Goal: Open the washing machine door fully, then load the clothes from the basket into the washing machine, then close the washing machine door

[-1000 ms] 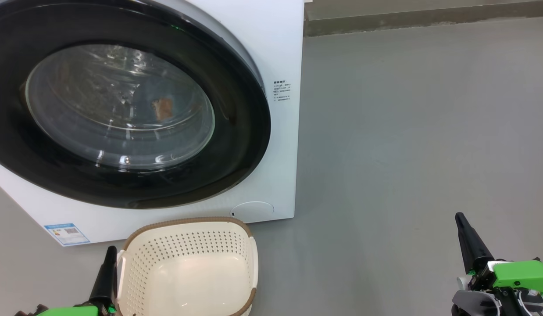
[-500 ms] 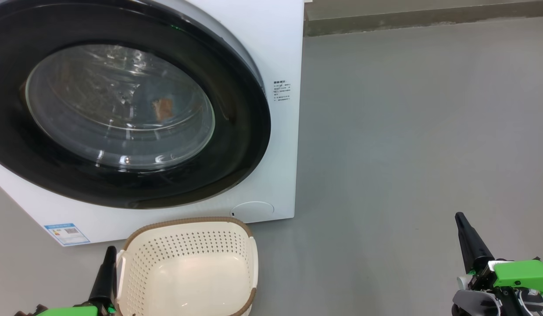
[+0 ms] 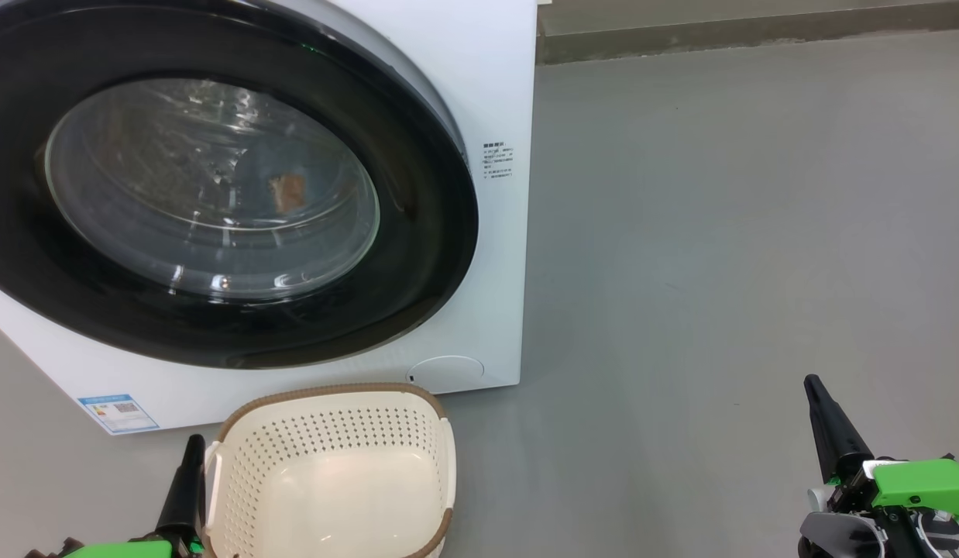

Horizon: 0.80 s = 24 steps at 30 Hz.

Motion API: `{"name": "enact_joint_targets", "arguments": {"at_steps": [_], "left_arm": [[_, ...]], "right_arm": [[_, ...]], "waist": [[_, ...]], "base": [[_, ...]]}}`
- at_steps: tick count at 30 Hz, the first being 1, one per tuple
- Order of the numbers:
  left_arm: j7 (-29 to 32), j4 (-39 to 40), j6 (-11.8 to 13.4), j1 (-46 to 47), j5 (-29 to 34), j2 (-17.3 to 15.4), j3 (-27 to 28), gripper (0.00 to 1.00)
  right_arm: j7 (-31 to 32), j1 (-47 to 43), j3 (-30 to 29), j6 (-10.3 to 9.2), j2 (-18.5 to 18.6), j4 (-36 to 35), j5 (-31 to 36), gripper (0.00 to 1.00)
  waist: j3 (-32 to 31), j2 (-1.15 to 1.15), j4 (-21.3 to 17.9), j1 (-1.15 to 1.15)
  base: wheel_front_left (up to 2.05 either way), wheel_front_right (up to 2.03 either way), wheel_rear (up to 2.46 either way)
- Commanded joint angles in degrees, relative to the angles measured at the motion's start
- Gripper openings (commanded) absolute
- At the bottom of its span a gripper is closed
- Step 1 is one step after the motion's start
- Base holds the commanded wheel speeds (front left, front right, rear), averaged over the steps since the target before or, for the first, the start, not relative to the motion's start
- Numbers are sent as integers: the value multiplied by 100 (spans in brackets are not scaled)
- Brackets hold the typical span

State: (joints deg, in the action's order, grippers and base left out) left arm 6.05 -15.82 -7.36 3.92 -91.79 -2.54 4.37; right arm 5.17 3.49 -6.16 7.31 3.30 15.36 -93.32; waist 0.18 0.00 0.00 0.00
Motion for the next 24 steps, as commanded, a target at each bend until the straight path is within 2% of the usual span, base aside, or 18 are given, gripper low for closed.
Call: {"name": "enact_joint_targets", "arguments": {"at_steps": [1, 24], "left_arm": [[27, 179, -13, 224, -55, -52, 194, 0], [34, 178, -13, 225, -48, -46, 203, 0]], "right_arm": [[36, 259, 83, 18, 45, -141, 17, 0], [62, 262, 50, 18, 22, -139, 44, 0]], "waist": [[0, 0, 0, 0], [0, 0, 0, 0]], "base": [[0, 0, 0], [0, 0, 0]]}}
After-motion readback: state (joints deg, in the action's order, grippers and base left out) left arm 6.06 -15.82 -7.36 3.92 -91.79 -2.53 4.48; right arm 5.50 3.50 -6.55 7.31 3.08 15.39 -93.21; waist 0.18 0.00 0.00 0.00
